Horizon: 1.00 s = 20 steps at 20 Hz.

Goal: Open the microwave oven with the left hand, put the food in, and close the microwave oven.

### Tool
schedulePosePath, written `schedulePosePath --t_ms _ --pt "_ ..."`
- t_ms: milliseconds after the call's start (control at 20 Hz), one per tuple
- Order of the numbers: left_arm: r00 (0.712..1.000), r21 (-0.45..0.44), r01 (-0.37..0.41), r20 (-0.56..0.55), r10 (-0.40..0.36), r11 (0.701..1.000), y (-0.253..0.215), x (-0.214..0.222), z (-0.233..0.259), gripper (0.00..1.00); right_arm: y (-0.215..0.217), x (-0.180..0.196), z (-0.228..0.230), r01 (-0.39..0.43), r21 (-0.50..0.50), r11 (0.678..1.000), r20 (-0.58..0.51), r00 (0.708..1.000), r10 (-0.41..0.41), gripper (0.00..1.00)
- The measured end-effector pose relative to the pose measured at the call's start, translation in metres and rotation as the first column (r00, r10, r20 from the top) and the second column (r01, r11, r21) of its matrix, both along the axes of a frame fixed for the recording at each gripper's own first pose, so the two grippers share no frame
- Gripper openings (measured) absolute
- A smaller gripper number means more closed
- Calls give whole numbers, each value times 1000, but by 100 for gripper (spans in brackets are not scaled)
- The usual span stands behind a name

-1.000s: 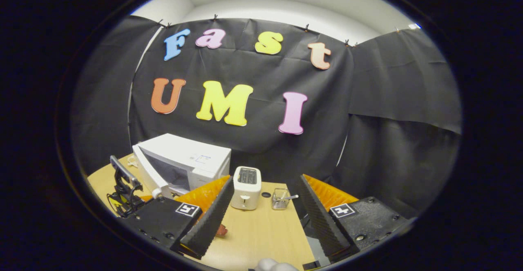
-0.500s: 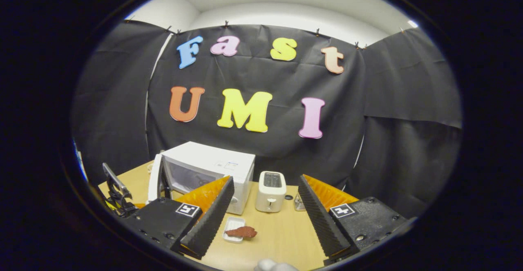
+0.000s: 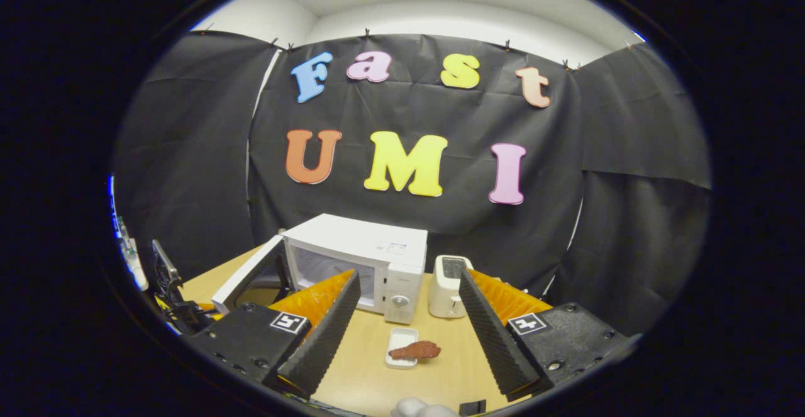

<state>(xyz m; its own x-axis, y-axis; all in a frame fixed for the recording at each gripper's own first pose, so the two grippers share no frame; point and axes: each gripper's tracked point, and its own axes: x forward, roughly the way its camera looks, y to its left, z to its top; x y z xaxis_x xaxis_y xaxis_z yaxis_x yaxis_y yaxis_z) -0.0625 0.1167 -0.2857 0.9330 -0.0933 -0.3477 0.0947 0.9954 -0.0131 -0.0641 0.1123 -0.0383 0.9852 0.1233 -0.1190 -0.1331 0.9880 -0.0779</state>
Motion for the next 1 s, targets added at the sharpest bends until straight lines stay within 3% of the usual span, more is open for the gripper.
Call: schedulePosePath --t_ms 450,550,600,700,1000 --pt "1000 -54 16 -17 -17 998 36 -6 -2 34 16 -11 -18 -8 -3 1000 -39 999 8 100" --pt "1000 -31 17 -8 -17 999 41 -7 -2 78 15 -12 -18 -1 -4 1000 -39 999 1 95" --pt "1000 -7 13 0 -13 1000 44 -10 0 99 16 -12 -20 -1 -2 1000 -41 999 1 100" --pt "1000 12 -4 -3 4 1000 51 -10 0 97 18 -12 -25 -3 1 1000 -54 999 3 96" --pt "996 81 -94 -1 94 992 92 -28 3 95 3 -5 -49 19 13 1000 -71 997 -18 100"
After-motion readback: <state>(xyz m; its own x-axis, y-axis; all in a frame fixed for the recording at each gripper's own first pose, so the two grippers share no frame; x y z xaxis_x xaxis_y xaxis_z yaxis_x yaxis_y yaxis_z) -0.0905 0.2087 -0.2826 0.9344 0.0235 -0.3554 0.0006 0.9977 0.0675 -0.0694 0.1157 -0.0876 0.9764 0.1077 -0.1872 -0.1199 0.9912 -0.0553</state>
